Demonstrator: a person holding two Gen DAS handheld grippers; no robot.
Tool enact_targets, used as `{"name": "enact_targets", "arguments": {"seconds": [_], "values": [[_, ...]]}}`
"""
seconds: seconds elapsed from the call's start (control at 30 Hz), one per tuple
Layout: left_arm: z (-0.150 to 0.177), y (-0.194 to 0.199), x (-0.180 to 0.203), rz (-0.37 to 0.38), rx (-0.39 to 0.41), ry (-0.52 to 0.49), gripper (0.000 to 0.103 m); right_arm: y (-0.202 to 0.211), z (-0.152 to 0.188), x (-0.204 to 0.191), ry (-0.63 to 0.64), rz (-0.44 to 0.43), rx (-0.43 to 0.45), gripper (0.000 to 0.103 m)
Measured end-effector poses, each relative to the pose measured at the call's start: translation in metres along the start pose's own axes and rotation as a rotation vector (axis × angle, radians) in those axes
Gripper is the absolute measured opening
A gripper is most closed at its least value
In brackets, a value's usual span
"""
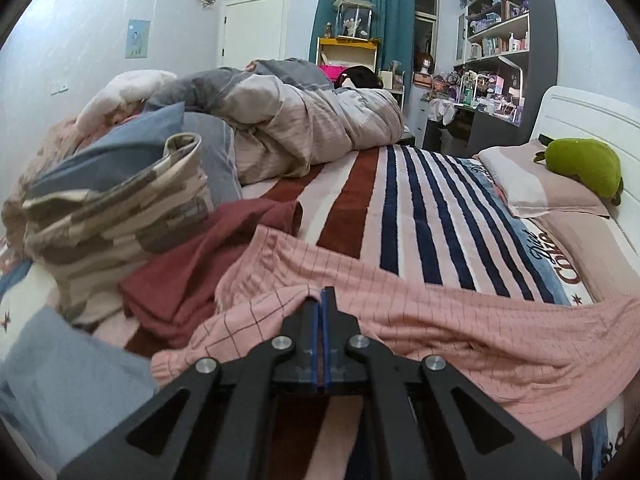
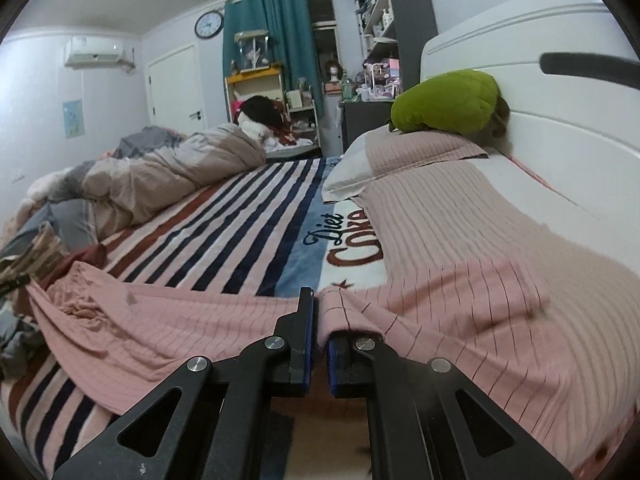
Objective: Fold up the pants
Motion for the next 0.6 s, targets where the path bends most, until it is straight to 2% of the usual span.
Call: {"name": "enact_targets", "arguments": {"seconds": [0.27,0.43,0.6], "values": [[-0.036,-0.069,0.010,-0.051,-0.073,-0.038,0.000,-0.070,-0.023,0.025,0.006,0.025,-0.103,0.000],[-0.044,-0.116,0.023,-0.085,-0.115,-0.085,0.000,-0.114,-0.022,0.035,0.028,0.061,-0.184,0.000],[-0.040,-0.161,0.026,-0.116,-0.191,-0.086,0.001,-0.152,-0.011,0.044,0.041,0.086,-0.293,0.000]]}}
Point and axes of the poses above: each gripper's, at about its wrist camera, not at the fingertips, and y roughly against the way its jaws point, x to its right, z to its underside, the point moved 7 cm from there along -y, roughly the way its jaws point, and after that the axes turned 6 degrees about y, right-handed, at the moved point
